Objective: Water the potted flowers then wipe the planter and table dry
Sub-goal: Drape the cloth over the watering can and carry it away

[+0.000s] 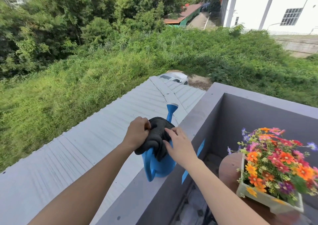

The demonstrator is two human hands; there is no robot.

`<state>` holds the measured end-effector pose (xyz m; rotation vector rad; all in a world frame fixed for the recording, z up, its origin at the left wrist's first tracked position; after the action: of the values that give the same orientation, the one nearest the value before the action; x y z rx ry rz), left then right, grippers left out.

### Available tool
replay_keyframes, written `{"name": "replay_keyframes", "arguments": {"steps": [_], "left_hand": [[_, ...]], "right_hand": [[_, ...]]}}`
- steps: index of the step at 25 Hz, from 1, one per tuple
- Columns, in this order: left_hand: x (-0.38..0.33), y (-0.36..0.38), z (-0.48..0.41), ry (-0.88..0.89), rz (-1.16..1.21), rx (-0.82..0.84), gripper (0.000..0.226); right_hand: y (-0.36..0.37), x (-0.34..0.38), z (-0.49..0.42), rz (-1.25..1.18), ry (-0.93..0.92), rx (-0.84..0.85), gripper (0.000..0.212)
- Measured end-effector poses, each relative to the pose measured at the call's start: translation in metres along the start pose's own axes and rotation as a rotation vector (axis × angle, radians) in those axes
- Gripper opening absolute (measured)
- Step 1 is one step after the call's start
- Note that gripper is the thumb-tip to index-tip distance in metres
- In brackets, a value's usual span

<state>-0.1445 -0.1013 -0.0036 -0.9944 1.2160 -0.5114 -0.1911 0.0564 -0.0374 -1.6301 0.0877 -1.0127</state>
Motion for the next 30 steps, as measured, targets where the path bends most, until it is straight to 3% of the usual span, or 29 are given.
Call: {"name": "replay_keyframes", "arguments": {"steps": [3, 5, 7, 9, 13, 15, 21, 30], "left_hand": [[0.004, 0.012, 0.007, -0.07, 0.185, 0.214, 0.019], [0.006, 0.008, 0.009, -0.131, 0.294, 0.225, 0.026], [0.003, -0.003, 0.012, -0.18, 0.396, 0.121, 0.026], [-0.009, -0.013, 0.014, -0.209, 0.278, -0.007, 0.019], [-0.048, 0.001, 0.02, -0.319, -0.286, 0.126, 0.065], [-0.058, 0.011, 0.018, -0.326, -0.346, 0.141, 0.057], [-0.049, 0.02, 0.019, -0.306, -0.16, 0.083, 0.035], [-0.114, -0.013, 0.066, -0.13, -0.165, -0.092, 0.029]], "right_hand": [[0.002, 0.001, -0.001, -0.065, -0.026, 0.066, 0.052], [0.002, 0.0, -0.001, -0.039, -0.035, 0.08, 0.052], [0.001, -0.009, 0.0, -0.016, 0.004, -0.014, 0.049], [0.001, -0.018, 0.004, -0.069, 0.113, -0.133, 0.048], [0.027, -0.021, 0.006, -0.169, 0.209, 0.052, 0.06], [0.034, -0.019, 0.004, -0.155, 0.225, 0.091, 0.062], [0.031, -0.016, 0.006, -0.008, 0.242, 0.123, 0.064], [-0.031, 0.006, 0.066, 0.097, 0.185, -0.072, 0.065]]}}
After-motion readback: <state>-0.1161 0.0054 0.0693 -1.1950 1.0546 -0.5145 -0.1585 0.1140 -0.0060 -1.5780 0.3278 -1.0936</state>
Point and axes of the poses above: each hand's wrist, its own z-axis away from the middle knuckle, its own y-axis out of the palm, x = y × z, the point moved 4 cm from there along -z, towards the middle knuckle, and after that the axes turned 14 degrees about x, right-handed, at the moved point
